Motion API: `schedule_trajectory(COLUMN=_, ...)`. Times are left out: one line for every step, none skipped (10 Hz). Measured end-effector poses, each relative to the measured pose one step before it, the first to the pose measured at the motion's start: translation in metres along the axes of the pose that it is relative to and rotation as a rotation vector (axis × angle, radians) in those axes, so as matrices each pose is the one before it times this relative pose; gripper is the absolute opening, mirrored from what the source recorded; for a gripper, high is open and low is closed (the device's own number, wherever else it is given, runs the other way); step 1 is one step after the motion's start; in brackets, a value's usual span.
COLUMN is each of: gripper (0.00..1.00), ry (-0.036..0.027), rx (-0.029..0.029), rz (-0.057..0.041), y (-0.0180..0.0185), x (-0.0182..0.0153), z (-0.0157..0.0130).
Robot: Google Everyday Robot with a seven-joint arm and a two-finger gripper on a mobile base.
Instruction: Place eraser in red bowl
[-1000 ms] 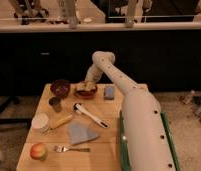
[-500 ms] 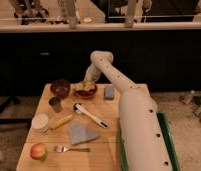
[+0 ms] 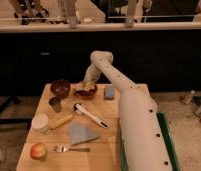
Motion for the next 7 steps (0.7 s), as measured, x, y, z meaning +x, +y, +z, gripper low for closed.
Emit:
schedule_trajectory(gripper=0.77, ry=0.00057, rx=-0.00102, rz=0.00125, y=0.00051, x=0.00120, z=0.00078)
schedule_trajectory(gripper=0.80, ry=-0.00007, rx=0.00034, rz=0.00017, y=-0.00008, x=0.00007, z=-0.00032)
schedule_trajectory(gripper=0.80, ry=0.00011, rx=-0.00052, rz=-0.00056, y=0.00010, x=-0.00031, z=0.00037)
schedule_trajectory(gripper=0.80, ry=-0.00053, rx=0.00009, rz=-0.00033, y=-0.00009, x=-0.00046, z=-0.00006)
schedule_trajectory(gripper=0.80, ry=-0.00003, rx=-0.00001, rz=-0.00035, y=-0.00005, x=-0.00022, z=0.00009)
schedule_trajectory(gripper=0.80, ry=0.00009, rx=0.00004, rz=0.00024, y=0.00003, x=0.00018, z=-0.00007)
schedule_trajectory(gripper=0.80, ry=-0.00005, rx=0.00002, rz=-0.00002, y=0.00001, x=0.00003, z=-0.00004)
